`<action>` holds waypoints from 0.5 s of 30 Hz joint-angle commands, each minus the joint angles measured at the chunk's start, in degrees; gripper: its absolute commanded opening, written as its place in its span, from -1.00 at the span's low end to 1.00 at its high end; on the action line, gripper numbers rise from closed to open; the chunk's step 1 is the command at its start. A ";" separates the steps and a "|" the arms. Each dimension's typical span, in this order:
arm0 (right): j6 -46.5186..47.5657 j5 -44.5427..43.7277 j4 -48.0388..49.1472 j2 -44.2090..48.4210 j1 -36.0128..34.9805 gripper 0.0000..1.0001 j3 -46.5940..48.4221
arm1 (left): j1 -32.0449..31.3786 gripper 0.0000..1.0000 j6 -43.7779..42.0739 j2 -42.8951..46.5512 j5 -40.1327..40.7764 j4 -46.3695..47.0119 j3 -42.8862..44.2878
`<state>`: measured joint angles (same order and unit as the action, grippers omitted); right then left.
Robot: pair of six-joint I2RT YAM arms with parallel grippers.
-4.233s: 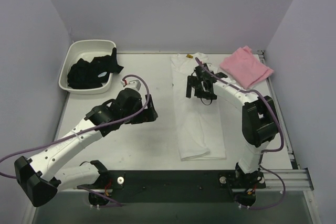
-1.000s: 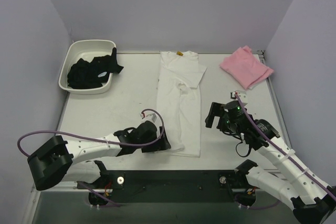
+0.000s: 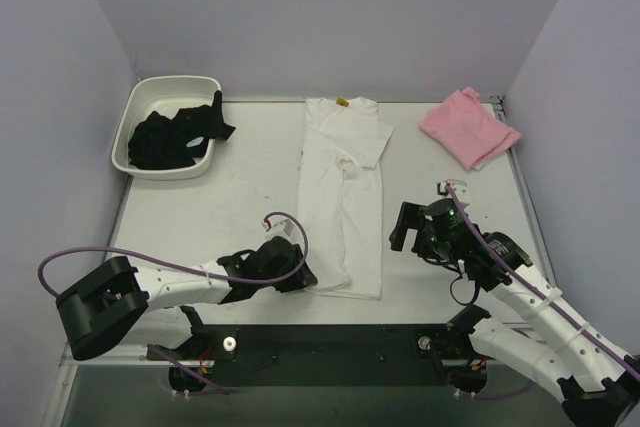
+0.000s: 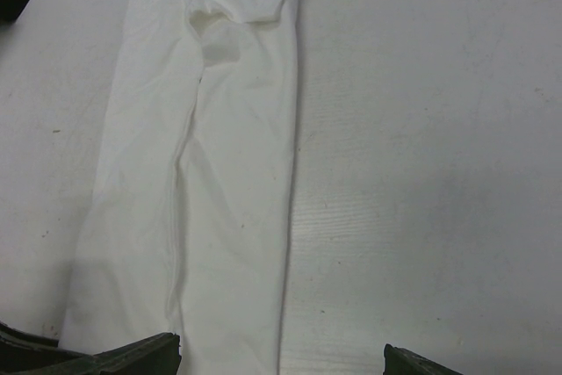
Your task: Fold and stack the t-shirts
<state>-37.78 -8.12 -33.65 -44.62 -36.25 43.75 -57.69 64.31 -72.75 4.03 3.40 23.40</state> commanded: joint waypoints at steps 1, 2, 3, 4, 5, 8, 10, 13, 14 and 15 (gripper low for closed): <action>-1.42 0.82 0.16 -0.99 -0.75 1.00 -1.64 | -0.14 -0.21 -0.94 -0.90 0.10 -6.56 -0.63; -2.72 1.61 0.77 -0.99 -0.84 1.00 -3.21 | -0.14 -0.25 -0.86 -0.90 0.10 -6.65 -0.63; -3.35 3.79 2.34 -0.91 -0.93 0.99 -4.19 | -0.23 -0.29 -0.86 -0.81 0.10 -6.65 -0.63; -4.05 4.77 3.32 -0.82 -1.02 0.98 -5.50 | -0.14 -0.41 -0.86 -0.73 0.01 -6.65 -0.63; -5.88 5.74 4.20 -0.56 -1.10 0.96 -7.69 | -0.23 -0.47 -0.77 -0.64 -0.08 -6.65 -0.37; -8.70 7.77 8.24 -0.03 -1.54 0.93 -12.61 | -0.14 -0.93 -0.86 -0.99 0.01 -6.83 0.15; -9.76 10.40 9.30 -0.11 -1.98 0.89 -14.47 | -0.23 -0.99 -1.03 -1.78 -0.25 -6.83 0.51; -11.96 12.68 12.02 -0.47 -2.51 0.88 -18.25 | -0.14 -1.00 -1.12 -3.01 -0.60 -6.21 0.95; -12.84 13.30 13.94 -0.29 -3.12 0.86 -19.22 | -0.14 -1.00 -1.12 -3.18 -0.69 -5.69 0.77; -14.32 13.57 14.66 -0.12 -3.39 0.86 -21.05 | -0.14 -1.00 -1.03 -3.36 -0.95 -5.34 0.69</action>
<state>-46.83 1.89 -24.40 -45.06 -38.26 26.37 -57.67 64.27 -73.89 3.55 1.39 24.18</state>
